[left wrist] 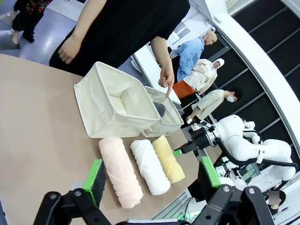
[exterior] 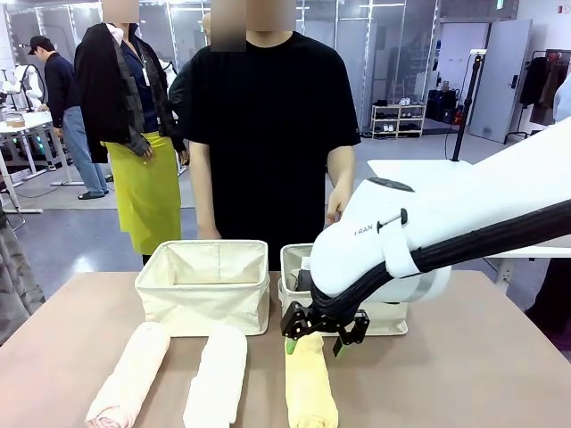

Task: Divide the towels into two baskets.
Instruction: Pick up one hotel-folded towel from the bottom of the table and place it in the Fabric basket indicated by the person.

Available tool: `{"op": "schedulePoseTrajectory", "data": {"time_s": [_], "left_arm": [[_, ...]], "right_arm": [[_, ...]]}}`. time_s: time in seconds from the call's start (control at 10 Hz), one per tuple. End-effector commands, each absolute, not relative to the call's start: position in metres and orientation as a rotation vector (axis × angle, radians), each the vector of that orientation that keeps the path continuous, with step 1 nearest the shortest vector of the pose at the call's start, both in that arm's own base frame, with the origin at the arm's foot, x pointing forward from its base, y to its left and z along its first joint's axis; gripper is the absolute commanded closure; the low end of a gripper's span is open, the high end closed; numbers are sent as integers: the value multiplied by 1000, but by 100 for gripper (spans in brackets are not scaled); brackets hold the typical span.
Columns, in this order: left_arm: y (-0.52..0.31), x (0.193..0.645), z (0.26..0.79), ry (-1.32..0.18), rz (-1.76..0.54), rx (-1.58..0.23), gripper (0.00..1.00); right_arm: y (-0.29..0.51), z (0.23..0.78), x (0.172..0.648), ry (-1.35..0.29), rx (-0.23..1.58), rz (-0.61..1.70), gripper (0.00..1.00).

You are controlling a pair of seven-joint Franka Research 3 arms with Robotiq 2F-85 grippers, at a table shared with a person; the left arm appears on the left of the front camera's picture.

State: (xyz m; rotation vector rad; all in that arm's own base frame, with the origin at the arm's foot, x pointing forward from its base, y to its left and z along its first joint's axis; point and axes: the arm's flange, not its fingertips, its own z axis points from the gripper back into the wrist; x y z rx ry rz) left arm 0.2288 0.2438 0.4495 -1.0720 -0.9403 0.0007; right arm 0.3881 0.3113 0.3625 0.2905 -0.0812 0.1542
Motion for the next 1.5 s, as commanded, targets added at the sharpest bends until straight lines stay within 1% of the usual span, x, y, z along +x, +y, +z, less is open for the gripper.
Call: {"op": "schedulePoseTrajectory", "data": {"time_s": [0.0, 0.3, 0.5, 0.6, 0.7, 0.8, 0.9, 1.0, 1.1, 1.4], "left_arm": [[245, 226, 451, -949, -7, -1079, 0], [245, 226, 451, -949, -7, -1079, 0], [245, 226, 451, -949, -7, -1079, 0], [245, 226, 451, -949, -7, -1079, 0], [245, 226, 451, -949, -7, -1079, 0], [245, 226, 451, -949, -7, -1079, 0], [245, 226, 451, -949, -7, -1079, 0], [245, 226, 451, -949, -7, -1079, 0], [245, 226, 451, -949, -7, -1079, 0], [245, 226, 451, -949, -7, -1079, 0]], "right_arm": [[331, 352, 391, -113, 267, 112, 0], [344, 330, 389, -110, 188, 123, 0], [348, 320, 386, -101, 184, 136, 0], [347, 316, 385, -95, 181, 147, 11], [345, 316, 385, -88, 182, 145, 20], [343, 317, 385, -90, 185, 144, 31], [342, 319, 385, -89, 186, 147, 40], [341, 319, 384, -86, 187, 147, 51], [339, 319, 383, -80, 186, 149, 60], [336, 322, 386, -78, 200, 183, 60]]}}
